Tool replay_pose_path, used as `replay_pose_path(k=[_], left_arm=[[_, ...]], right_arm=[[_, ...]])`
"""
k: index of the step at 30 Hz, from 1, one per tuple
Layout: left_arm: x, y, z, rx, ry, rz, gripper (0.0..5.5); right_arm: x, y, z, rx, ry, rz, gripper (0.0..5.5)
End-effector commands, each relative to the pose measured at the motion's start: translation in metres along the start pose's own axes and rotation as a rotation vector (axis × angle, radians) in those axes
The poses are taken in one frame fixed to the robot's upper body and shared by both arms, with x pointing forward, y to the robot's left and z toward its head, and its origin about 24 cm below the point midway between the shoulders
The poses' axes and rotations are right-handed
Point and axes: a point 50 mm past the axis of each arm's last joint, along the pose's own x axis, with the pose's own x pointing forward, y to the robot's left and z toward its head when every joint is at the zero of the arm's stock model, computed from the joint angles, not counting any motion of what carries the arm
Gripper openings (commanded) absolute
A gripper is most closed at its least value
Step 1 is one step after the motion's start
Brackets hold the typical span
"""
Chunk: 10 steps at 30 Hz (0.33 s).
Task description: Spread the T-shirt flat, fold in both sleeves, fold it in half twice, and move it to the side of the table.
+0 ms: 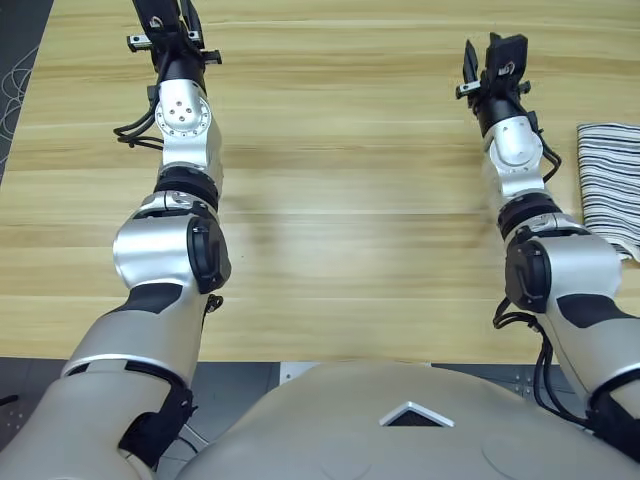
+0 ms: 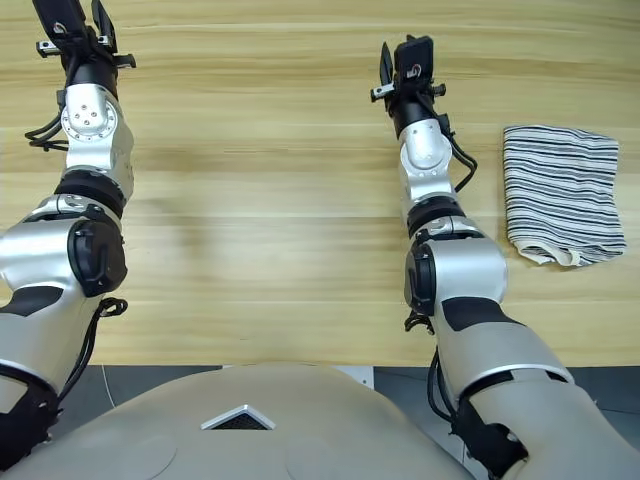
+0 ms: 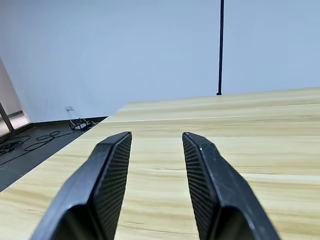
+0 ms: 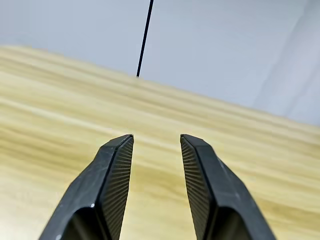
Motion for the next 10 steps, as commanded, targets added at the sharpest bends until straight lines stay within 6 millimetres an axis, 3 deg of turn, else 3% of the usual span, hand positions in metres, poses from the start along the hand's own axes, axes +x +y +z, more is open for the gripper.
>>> replay_pose_path(k=[1,5,10], left_arm=[[-0.01,-0.029,-0.011,-0.048,0.035,-0.138,1.89],[-0.012,-0.042,-0.012,-0.057,0.059,-0.231,1.89],[-0.009,-0.055,-0.005,0.025,0.045,-0.299,1.89]], right_arm=[[-0.017,-0.026,-0.017,0.082,0.04,-0.067,1.71],[-0.018,-0.017,-0.021,0.09,0.051,0.009,1.71],[-0.016,-0.011,-0.018,-0.096,0.054,0.052,1.71]])
